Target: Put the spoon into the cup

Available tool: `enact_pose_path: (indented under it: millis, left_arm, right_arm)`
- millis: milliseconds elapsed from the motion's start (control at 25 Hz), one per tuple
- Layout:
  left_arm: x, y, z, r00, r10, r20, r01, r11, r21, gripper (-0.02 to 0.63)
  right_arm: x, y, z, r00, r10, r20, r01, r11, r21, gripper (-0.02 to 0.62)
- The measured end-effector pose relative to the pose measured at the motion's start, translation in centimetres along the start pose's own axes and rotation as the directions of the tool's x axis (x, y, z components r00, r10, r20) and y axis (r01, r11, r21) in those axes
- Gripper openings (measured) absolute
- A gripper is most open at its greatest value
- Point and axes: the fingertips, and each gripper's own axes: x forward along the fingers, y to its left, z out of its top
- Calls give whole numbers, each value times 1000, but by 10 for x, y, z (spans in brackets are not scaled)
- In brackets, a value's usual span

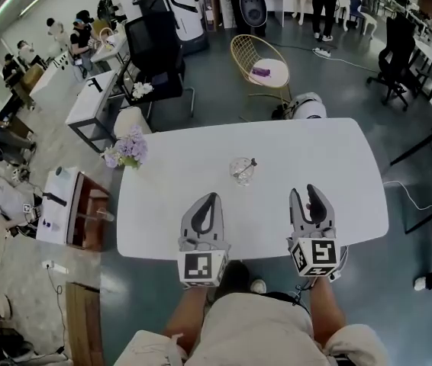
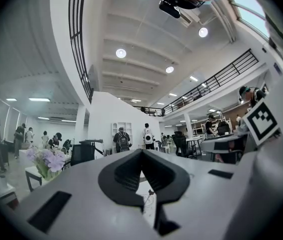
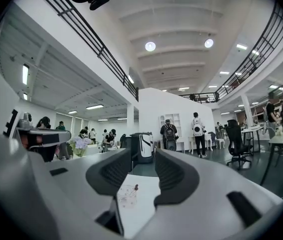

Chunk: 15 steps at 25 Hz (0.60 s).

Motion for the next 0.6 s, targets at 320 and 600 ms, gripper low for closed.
enact_pose_path:
  millis: [320,600]
  left_arm:
    - [-25,-9,23,998,29,55,-30,999,27,2]
    - [-30,-14,27,997,28,66,-31,999,33,2]
  right_arm:
    - [-32,1,28,997,-13,80,16,999,-33,123]
    - [-36,5,26,996,-18,82,22,999,-48,47]
